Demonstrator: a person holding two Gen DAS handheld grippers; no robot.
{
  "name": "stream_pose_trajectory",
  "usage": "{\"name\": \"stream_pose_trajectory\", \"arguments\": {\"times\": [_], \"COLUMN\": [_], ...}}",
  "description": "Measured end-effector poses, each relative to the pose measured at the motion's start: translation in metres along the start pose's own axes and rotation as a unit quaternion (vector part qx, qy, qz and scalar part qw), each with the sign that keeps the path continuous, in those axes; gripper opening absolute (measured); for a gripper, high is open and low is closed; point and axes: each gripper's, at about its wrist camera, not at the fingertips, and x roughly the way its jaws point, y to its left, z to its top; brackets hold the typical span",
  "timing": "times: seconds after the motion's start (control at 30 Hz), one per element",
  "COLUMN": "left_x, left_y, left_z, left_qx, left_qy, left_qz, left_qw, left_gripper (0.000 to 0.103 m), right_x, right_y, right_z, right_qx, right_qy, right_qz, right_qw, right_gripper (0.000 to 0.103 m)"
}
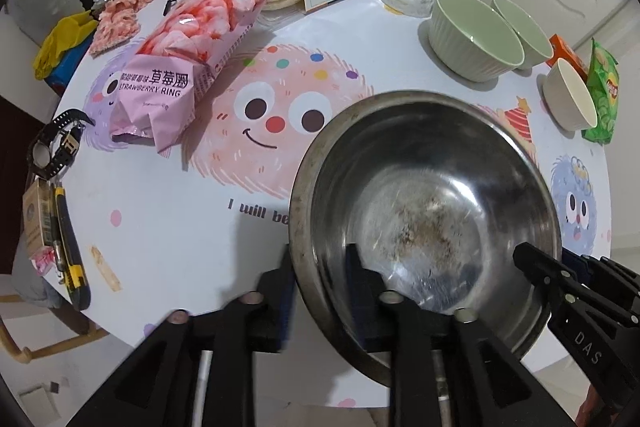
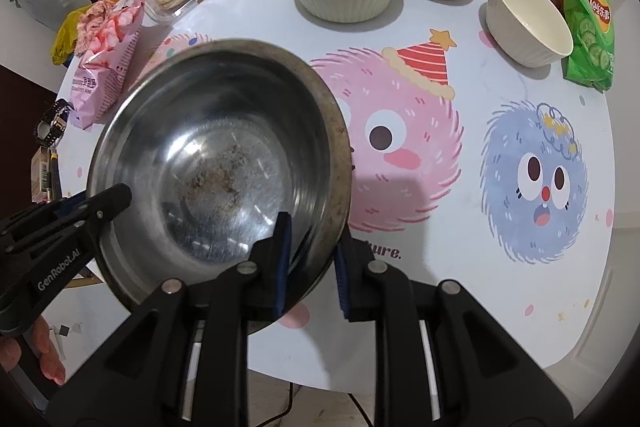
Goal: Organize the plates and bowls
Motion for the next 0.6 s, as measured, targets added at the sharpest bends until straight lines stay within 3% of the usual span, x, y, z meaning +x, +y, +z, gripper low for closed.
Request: {"name": "stream_pose_trajectory", "arguments": {"times": [0.17, 0.23, 0.37, 0.53, 0.6], "left_x": [0.000, -0.001, -0.005, -0.008, -0.010], "left_y": [0.000, 0.000, 0.000, -0.001, -0.002], "left_z": [-0.003, -0.004, -0.006, -0.004, -0.001], "left_qx": [0.008, 0.009, 0.016, 0.011, 0.011], "left_qy": [-0.008, -0.010, -0.019, -0.022, -0.024], "left_qz": [0.009, 0.006, 0.010, -0.002, -0.004], "left_qw": [0.9999, 0.9999, 0.9996, 0.9997, 0.9996], "left_gripper": [0.058, 0.067, 0.082, 0.091, 0.099], "right_x": [0.001, 0.001, -0.003, -0.012, -0.016], "right_y": [0.004, 0.002, -0.002, -0.012, -0.018], "right_z": [-0.003, -0.005, -0.010, -0.012, -0.011], "right_qx": [-0.009, -0.001, 0.001, 0.011, 0.018], "right_qy": [0.001, 0.004, -0.001, -0.014, -0.019], "right_qz": [-0.010, -0.007, -0.005, -0.012, -0.010], "right_qw": [1.000, 1.000, 1.000, 1.000, 1.000], "right_gripper": [0.033, 0.045, 0.083, 0.090, 0.101]}}
